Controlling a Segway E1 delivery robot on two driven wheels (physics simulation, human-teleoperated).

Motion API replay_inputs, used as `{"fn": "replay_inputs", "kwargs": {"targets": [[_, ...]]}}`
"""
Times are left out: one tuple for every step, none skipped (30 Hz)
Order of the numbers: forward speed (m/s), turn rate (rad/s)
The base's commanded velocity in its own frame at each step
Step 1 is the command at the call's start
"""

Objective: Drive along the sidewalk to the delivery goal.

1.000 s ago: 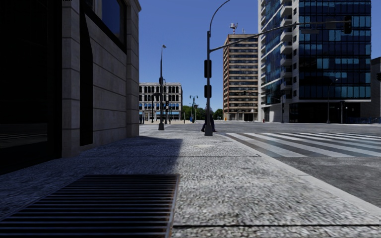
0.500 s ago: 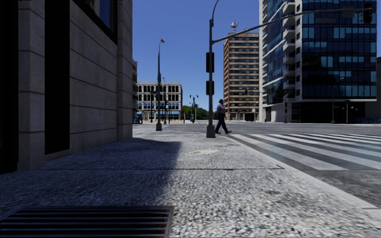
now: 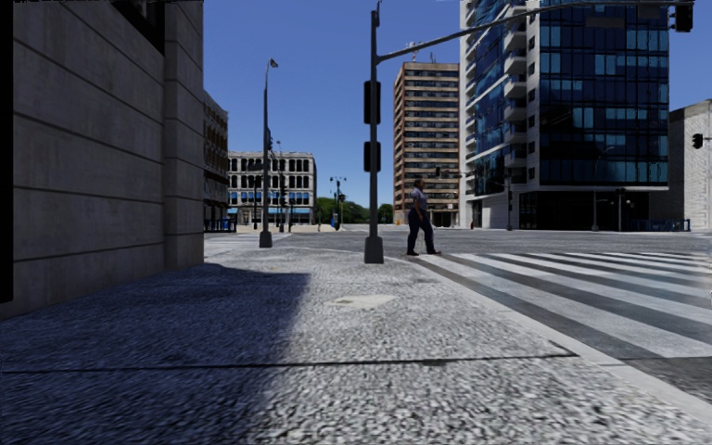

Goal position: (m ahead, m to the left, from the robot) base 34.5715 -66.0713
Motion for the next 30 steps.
{"fn": "replay_inputs", "kwargs": {"targets": [[2.0,-0.43],[2.0,-0.43],[2.0,-0.47],[2.0,-0.48],[2.0,-0.49],[2.0,-0.49],[2.0,-0.49],[2.0,-0.5],[2.0,-0.5],[2.0,-0.52],[2.0,-0.58],[2.0,-0.6],[2.0,-0.6],[2.0,-0.61],[2.0,-0.61],[2.0,-0.61],[2.0,-0.61],[2.0,-0.61],[2.0,-0.61],[2.0,-0.61],[2.0,-0.61],[2.0,-0.61],[2.0,-0.61],[2.0,-0.61],[2.0,-0.61],[2.0,-0.61],[2.0,-0.61],[2.0,-0.61],[2.0,-0.61],[1.94,-0.61]]}}
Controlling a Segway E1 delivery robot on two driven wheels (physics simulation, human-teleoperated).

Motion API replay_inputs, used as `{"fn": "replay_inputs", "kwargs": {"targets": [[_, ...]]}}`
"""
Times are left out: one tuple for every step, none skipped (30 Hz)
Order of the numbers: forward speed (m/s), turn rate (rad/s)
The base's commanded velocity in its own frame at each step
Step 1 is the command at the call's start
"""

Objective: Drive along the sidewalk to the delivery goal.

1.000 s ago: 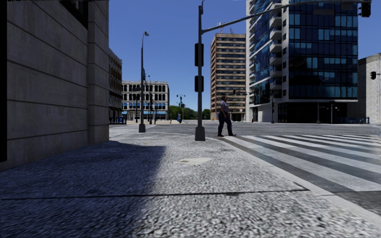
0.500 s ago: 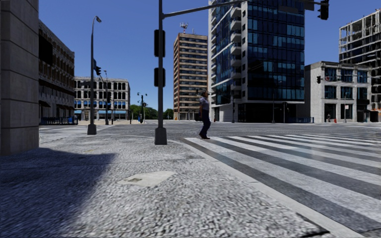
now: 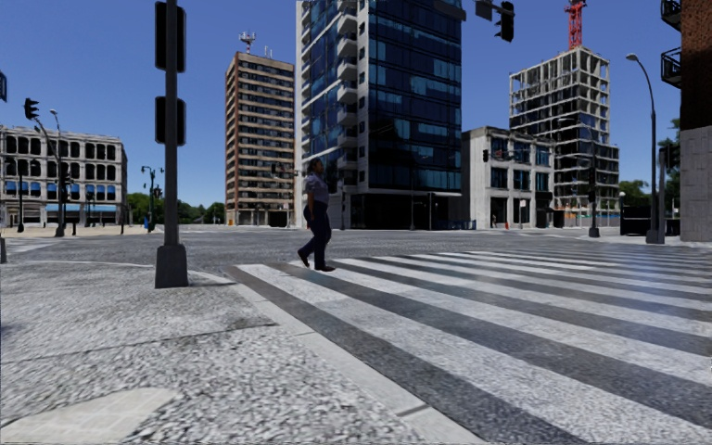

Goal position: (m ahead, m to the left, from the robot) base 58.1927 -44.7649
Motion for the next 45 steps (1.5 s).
{"fn": "replay_inputs", "kwargs": {"targets": [[1.94,-0.61],[1.82,-0.61],[1.69,-0.61],[1.69,-0.61],[1.57,-0.61],[1.5,-0.61],[1.48,-0.61],[1.48,-0.61],[1.46,-0.61],[1.45,-0.61],[1.45,-0.61],[1.45,-0.61],[1.45,-0.61],[1.45,-0.61],[1.45,-0.61],[1.45,-0.61],[1.45,-0.61],[1.45,-0.61],[1.45,-0.61],[1.45,-0.61],[1.45,-0.61],[1.45,-0.61],[1.45,-0.61],[1.45,-0.61],[1.45,-0.61],[1.45,-0.61],[1.45,-0.61],[1.45,-0.61],[1.45,-0.61],[1.45,-0.61],[1.45,-0.61],[1.45,-0.61],[1.45,-0.61],[1.46,-0.61],[1.46,-0.61],[1.46,-0.61],[1.46,-0.61],[1.46,-0.61],[1.46,-0.61],[1.46,-0.61],[1.46,-0.59],[1.46,-0.55],[1.46,-0.49],[1.46,-0.49],[1.46,-0.32]]}}
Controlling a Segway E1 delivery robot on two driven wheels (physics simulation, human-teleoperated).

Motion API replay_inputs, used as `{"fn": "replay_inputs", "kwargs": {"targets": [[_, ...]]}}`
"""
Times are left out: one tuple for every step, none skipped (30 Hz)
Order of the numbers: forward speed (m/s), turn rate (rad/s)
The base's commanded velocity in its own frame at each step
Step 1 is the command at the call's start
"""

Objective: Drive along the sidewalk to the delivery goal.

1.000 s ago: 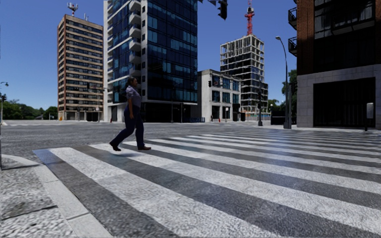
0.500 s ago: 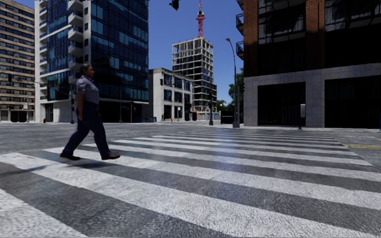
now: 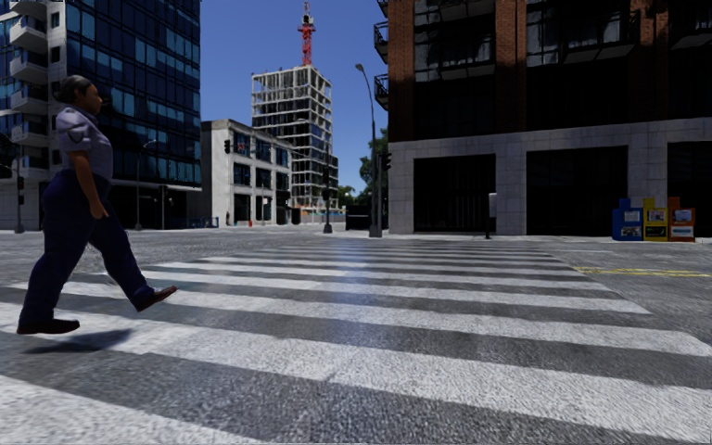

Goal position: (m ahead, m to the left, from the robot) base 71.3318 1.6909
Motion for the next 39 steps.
{"fn": "replay_inputs", "kwargs": {"targets": [[1.46,-0.21],[1.46,-0.06],[1.46,-0.06],[1.46,0.0],[1.46,0.0],[1.46,0.0],[1.46,0.0],[1.43,0.0],[1.36,0.0],[1.23,0.0],[1.23,0.0],[0.97,0.0],[0.79,0.0],[0.79,0.0],[0.0,0.0],[0.0,0.0],[0.0,0.0],[0.0,0.0],[0.0,0.0],[0.0,0.0],[0.0,0.0],[0.0,0.0],[0.0,0.0],[0.0,0.0],[0.0,0.0],[0.0,0.0],[0.0,0.0],[0.0,0.0],[0.0,0.0],[0.0,0.0],[0.0,0.0],[0.0,0.0],[0.0,0.0],[0.0,0.0],[0.0,0.0],[0.0,0.0],[0.0,0.0],[0.0,0.0],[0.0,0.0]]}}
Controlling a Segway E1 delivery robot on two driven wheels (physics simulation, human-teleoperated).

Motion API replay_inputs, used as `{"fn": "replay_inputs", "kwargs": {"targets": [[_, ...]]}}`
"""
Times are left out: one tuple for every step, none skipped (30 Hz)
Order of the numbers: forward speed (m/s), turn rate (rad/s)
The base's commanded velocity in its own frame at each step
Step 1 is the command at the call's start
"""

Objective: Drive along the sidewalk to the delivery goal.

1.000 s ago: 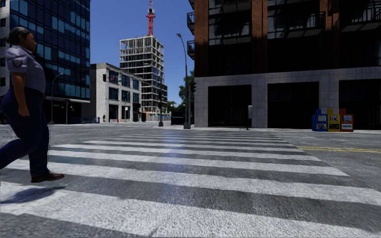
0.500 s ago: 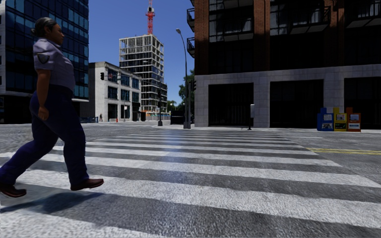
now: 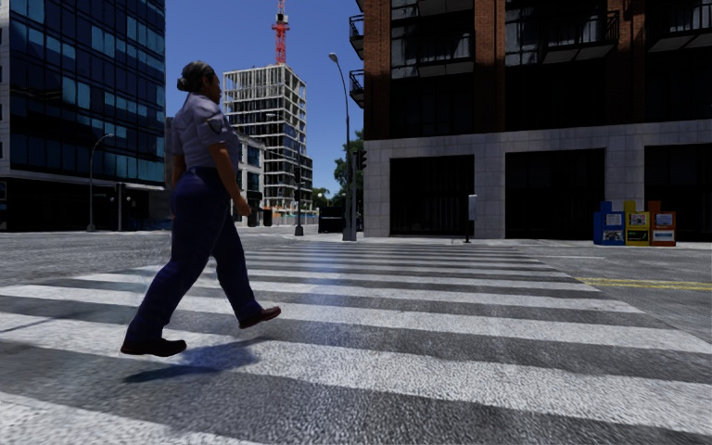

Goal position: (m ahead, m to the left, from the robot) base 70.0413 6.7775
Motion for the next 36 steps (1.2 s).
{"fn": "replay_inputs", "kwargs": {"targets": [[0.0,0.0],[0.0,0.0],[0.0,0.0],[0.0,0.0],[0.0,0.0],[0.0,0.0],[0.0,0.0],[0.0,0.0],[0.0,0.0],[0.0,0.0],[0.0,0.0],[0.0,0.0],[0.0,0.0],[0.0,0.0],[0.0,0.0],[0.0,0.0],[0.0,0.0],[0.0,0.0],[0.0,0.0],[0.0,0.0],[0.0,0.0],[0.0,0.0],[0.0,0.0],[0.0,0.0],[0.0,0.0],[0.0,0.0],[0.0,0.0],[0.0,0.0],[0.0,0.0],[0.0,0.0],[0.0,0.0],[0.0,0.0],[0.0,0.0],[0.0,0.0],[0.0,0.0],[0.0,0.0]]}}
